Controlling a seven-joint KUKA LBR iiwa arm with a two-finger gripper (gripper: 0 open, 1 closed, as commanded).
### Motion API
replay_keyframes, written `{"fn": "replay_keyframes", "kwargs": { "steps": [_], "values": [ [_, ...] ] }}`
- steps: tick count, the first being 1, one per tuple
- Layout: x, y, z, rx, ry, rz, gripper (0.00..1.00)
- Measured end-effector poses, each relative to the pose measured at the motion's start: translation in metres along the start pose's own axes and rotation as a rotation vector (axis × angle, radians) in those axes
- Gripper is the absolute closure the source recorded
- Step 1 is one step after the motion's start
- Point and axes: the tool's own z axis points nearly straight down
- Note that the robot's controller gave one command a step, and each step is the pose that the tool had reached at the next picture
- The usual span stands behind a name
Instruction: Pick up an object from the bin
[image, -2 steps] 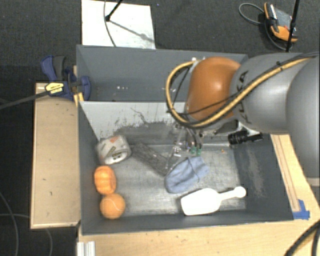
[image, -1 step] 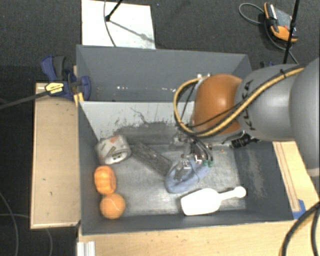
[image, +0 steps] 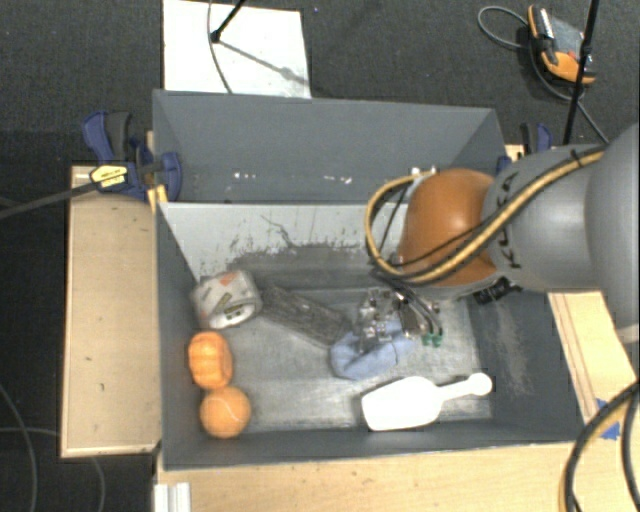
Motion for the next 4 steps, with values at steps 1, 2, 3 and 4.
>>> {"fn": "replay_keyframes", "kwargs": {
  "steps": [1,2,3,4],
  "values": [
    [0.0000,0.0000,0.0000,0.000,0.000,0.000,1.00],
    [0.0000,0.0003,-0.0011,0.000,0.000,0.000,1.00],
    [-0.0004,0.0006,-0.0027,0.002,0.000,0.000,1.00],
    [0.0004,0.0005,-0.0063,0.003,0.002,0.000,1.00]
  ]
}}
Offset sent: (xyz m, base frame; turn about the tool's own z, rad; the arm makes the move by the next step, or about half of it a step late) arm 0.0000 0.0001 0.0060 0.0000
